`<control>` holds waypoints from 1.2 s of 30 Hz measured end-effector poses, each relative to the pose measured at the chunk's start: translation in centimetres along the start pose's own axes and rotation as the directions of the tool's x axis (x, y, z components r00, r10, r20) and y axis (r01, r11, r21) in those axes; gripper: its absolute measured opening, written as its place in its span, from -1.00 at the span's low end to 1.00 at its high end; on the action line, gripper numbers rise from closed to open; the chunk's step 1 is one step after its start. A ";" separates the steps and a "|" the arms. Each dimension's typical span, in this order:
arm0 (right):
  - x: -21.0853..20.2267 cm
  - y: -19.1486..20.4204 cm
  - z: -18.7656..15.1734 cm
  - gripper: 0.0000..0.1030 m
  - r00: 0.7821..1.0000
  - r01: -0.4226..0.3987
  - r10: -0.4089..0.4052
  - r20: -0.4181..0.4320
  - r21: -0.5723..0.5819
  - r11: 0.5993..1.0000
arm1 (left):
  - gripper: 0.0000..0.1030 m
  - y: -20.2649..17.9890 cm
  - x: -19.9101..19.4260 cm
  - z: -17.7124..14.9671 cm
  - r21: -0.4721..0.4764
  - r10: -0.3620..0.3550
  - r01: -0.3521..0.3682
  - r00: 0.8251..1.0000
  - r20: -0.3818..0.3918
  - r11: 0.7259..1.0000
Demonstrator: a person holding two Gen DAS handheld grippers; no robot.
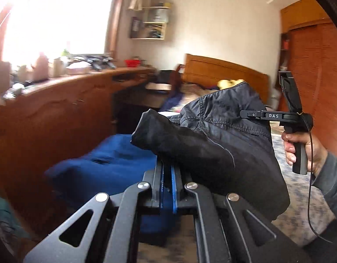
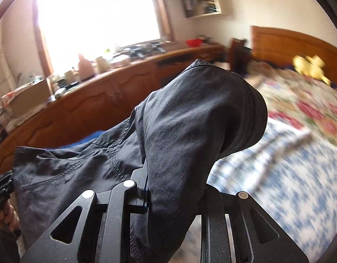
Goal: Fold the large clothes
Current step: 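Lift the folded jacket with the right tool and carry it toward the desk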
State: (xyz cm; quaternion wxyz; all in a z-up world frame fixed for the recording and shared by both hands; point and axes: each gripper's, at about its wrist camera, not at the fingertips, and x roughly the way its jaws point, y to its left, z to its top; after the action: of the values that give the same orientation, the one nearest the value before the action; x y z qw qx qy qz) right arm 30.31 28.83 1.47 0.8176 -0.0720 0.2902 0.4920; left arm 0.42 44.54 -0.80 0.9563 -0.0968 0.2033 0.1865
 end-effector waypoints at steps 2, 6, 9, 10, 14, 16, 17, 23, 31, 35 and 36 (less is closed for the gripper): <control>3.2 2.8 1.5 -0.61 1.000 -0.015 0.015 -0.020 -0.022 1.000 | -0.93 2.1 -0.4 0.8 0.018 0.067 -0.067 0.998 0.009 0.998; 8.2 7.9 3.5 -0.61 0.998 -0.054 0.052 -0.035 -0.048 0.997 | -0.93 7.1 -0.3 1.8 -0.011 0.187 -0.187 0.982 0.012 0.982; 11.4 10.4 3.8 -0.60 0.995 -0.077 0.074 -0.071 -0.037 0.996 | -0.93 9.8 0.9 0.8 -0.022 0.248 -0.249 0.968 -0.026 0.968; 12.8 11.0 3.9 -0.59 0.992 -0.078 0.075 -0.103 -0.024 0.997 | -0.93 10.3 1.3 0.4 -0.032 0.254 -0.255 0.966 -0.038 0.966; 17.1 13.4 0.9 -0.36 0.969 0.034 -0.069 -0.236 -0.149 0.988 | -0.92 11.9 2.5 -1.5 -0.055 0.281 -0.285 0.957 -0.065 0.957; 17.8 13.9 -1.0 -0.18 0.953 0.058 -0.126 -0.276 -0.244 0.968 | -0.88 11.7 2.3 -2.2 -0.061 0.277 -0.281 0.958 -0.069 0.958; 17.5 13.6 -1.4 -0.10 0.955 0.054 -0.123 -0.271 -0.249 0.967 | -0.84 11.7 2.0 -2.3 -0.058 0.279 -0.283 0.958 -0.067 0.957; 13.0 11.6 -2.3 0.10 0.978 0.024 -0.059 -0.200 -0.169 0.985 | -0.54 10.2 -0.6 -1.3 -0.023 0.312 -0.312 0.950 -0.004 0.950; 3.6 12.1 -2.6 0.13 0.997 0.049 -0.059 -0.040 -0.224 0.973 | -0.36 6.0 -3.2 2.6 0.034 0.260 -0.262 0.964 0.062 0.964; -1.8 11.7 -2.4 0.16 0.999 0.045 -0.043 0.014 -0.213 0.976 | -0.35 2.8 -4.0 4.2 0.060 0.222 -0.228 0.971 0.094 0.972; -3.2 11.6 -2.4 0.18 0.999 0.046 -0.041 0.028 -0.211 0.976 | -0.34 1.8 -4.1 4.6 0.069 0.206 -0.213 0.973 0.102 0.975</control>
State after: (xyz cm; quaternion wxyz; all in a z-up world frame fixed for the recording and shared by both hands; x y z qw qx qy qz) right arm 18.41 31.29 3.24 0.8193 -0.1591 0.2249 0.5029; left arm -2.20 46.10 4.84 0.9429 -0.0278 0.1742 0.2824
